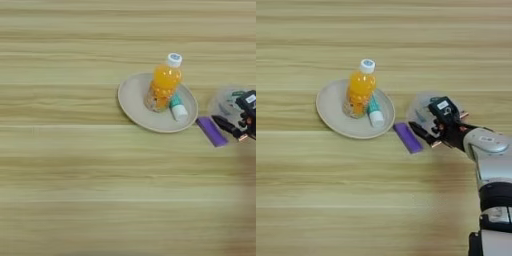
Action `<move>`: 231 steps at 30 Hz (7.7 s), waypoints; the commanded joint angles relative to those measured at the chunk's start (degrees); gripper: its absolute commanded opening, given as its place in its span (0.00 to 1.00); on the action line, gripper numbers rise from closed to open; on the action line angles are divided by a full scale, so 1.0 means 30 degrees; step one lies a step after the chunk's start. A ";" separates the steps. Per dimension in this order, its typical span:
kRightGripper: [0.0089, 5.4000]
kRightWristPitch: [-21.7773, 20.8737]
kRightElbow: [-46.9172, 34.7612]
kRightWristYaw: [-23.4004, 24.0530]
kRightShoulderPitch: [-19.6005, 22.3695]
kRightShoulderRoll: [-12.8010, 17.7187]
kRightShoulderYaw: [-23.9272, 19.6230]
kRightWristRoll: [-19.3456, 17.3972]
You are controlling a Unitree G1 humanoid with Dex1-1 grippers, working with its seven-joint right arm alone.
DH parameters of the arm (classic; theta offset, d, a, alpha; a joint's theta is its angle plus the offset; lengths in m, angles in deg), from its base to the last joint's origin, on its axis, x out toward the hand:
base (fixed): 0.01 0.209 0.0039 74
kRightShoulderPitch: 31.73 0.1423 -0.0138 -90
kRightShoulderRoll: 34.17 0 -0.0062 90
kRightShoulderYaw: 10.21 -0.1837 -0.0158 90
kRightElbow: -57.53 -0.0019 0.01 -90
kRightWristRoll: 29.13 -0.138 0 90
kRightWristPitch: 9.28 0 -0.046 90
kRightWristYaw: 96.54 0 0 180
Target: Move the objects on the table
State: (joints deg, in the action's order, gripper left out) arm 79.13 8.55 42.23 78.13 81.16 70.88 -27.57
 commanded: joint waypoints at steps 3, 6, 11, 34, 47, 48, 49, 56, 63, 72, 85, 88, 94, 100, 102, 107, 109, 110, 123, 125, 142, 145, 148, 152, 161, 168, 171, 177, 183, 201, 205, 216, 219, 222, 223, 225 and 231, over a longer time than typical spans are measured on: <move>0.58 -0.0333 -0.0461 0.0309 0.1181 0.1186 -0.0160 -0.0020; 0.51 -0.0371 -0.0398 0.0306 0.1187 0.1165 -0.0133 -0.0026; 0.38 -0.0416 -0.0401 0.0286 0.1210 0.1236 -0.0127 -0.0071; 0.27 0.0878 -0.6140 0.0978 -0.1624 0.1311 -0.2512 -0.1488; 0.27 0.2721 -1.2664 0.0880 -0.5091 0.1039 -0.4349 -0.2084; 0.27 0.2981 -1.3481 0.0772 -0.5514 0.0938 -0.4513 -0.2287; 0.27 0.3240 -1.4199 0.0682 -0.5865 0.0846 -0.4644 -0.2493; 0.26 0.4491 -1.7696 -0.0122 -0.7649 0.0401 -0.4845 -0.3692; 0.26 0.5295 -2.0171 -0.1107 -0.8802 0.0099 -0.4692 -0.4914; 0.26 0.5984 -2.2164 -0.2330 -0.9408 -0.0025 -0.4145 -0.6249; 0.26 0.6605 -2.3317 -0.3199 -0.8767 -0.0301 -0.0607 -0.6125; 0.26 0.6665 -2.3389 -0.3234 -0.8385 -0.0414 0.0285 -0.6049; 0.26 0.7111 -2.3630 -0.3037 -0.6866 -0.0722 0.2262 -0.5358; 0.26 0.7784 -2.4107 -0.2974 -0.5125 -0.1155 0.4020 -0.4938; 0.26 0.8167 -2.4168 -0.2907 -0.4520 -0.1373 0.4587 -0.4785; 0.26 0.8348 -2.3287 -0.2583 -0.2881 -0.2292 0.6490 -0.3591; 0.26 0.8212 -2.2528 -0.2353 -0.2183 -0.2836 0.7287 -0.2906; 0.26 0.8184 -2.2078 -0.2216 -0.1818 -0.3184 0.7643 -0.2618; 0.26 0.7658 -1.6721 -0.1453 0.1151 -0.7224 1.0074 -0.0926; 0.26 0.7549 -1.5947 -0.1518 0.1467 -0.7669 1.0311 -0.0788; 0.26 0.5949 -1.0521 -0.1711 0.3005 -0.8995 1.0199 -0.0188; 0.26 0.5700 -0.9871 -0.1722 0.3154 -0.9049 1.0145 -0.0083; 0.26 0.5470 -0.9272 -0.1782 0.3324 -0.9030 1.0134 0.0076; 0.26 0.5240 -0.8810 -0.1852 0.3408 -0.8908 1.0200 0.0325; 0.40 0.5055 -0.8761 -0.1994 0.3397 -0.8763 1.0312 0.0649; 0.60 0.5178 -0.9328 -0.2194 0.3391 -0.8706 1.0239 0.0851; 0.68 0.5341 -1.0180 -0.2183 0.3370 -0.8710 1.0034 0.0815; 0.86 0.5820 -1.2367 -0.2051 0.3308 -0.8496 0.9369 0.0564; 0.99 0.6568 -1.5052 -0.1814 0.3049 -0.8387 0.8311 0.0009; 0.99 0.2538 -1.9208 0.2353 0.0988 -0.8798 0.2988 -0.2245; 0.99 0.1538 -1.9120 0.3423 0.0510 -0.8520 0.1298 -0.2662; 0.99 -0.0425 -1.6914 0.5317 -0.0920 -0.7420 -0.2133 -0.2975; 0.99 -0.0533 -1.6237 0.5409 -0.1144 -0.7303 -0.2327 -0.3049; 0.99 -0.0759 -1.5208 0.5450 -0.1105 -0.7209 -0.2364 -0.3067; 0.99 -0.0878 -1.4824 0.5434 -0.1031 -0.7190 -0.2371 -0.3091; 0.99 -0.1003 -1.4106 0.5353 -0.0813 -0.7198 -0.2321 -0.3192; 0.99 -0.1011 -1.2532 0.5106 -0.0253 -0.7239 -0.1924 -0.3437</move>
State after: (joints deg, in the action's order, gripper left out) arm 77.60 -28.71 56.89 72.61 57.52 64.93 -37.32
